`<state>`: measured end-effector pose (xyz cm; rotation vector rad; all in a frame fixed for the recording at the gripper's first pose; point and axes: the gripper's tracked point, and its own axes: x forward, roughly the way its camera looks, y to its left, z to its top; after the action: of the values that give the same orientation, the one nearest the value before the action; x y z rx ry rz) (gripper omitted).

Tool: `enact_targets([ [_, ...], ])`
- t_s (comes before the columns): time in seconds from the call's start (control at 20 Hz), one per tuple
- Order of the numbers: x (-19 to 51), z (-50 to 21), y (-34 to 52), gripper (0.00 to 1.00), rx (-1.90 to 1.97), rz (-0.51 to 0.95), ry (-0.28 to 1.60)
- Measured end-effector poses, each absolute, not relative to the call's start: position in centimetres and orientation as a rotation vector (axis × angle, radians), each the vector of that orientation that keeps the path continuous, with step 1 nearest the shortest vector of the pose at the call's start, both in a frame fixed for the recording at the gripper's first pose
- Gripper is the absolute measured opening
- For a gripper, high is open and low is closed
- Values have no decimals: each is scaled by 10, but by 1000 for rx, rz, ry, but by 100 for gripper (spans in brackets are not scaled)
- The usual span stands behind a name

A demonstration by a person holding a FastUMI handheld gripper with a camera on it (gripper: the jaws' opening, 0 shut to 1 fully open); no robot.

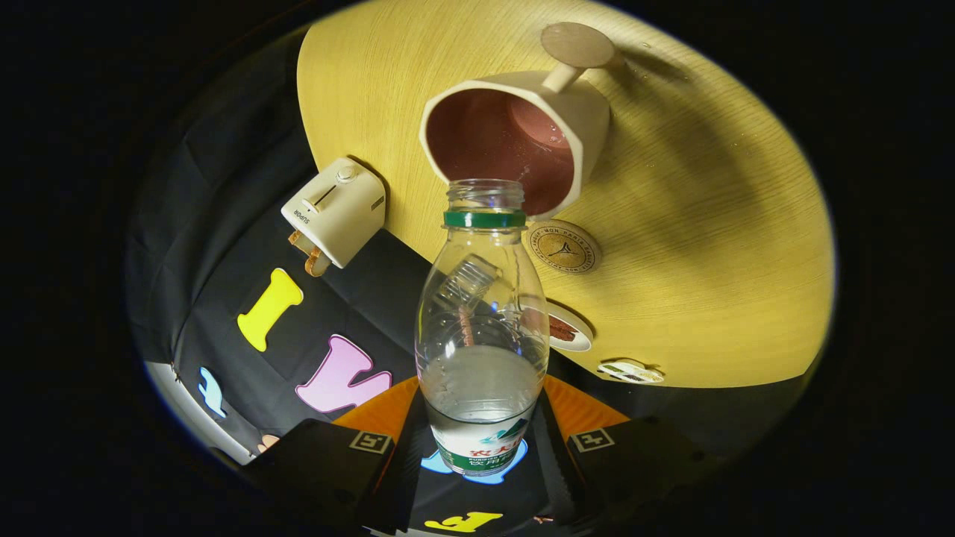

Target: Take the bottle from table, then pour the juice into the cup, finally place the bottle on the coaster

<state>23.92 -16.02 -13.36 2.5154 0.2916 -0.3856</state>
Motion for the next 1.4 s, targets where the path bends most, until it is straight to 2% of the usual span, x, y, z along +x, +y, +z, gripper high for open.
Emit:
enact_targets([
  [0.35, 234, -136, -158, 72, 2329, -391, 282],
  [0.55, 225, -131, -145, 72, 2085, -328, 320],
  [0.75, 207, -124, -128, 72, 1731, -223, 366],
  [1.0, 186, -106, -114, 72, 1320, -151, 325],
  [1.4, 187, -76, -104, 72, 570, -166, 211],
])
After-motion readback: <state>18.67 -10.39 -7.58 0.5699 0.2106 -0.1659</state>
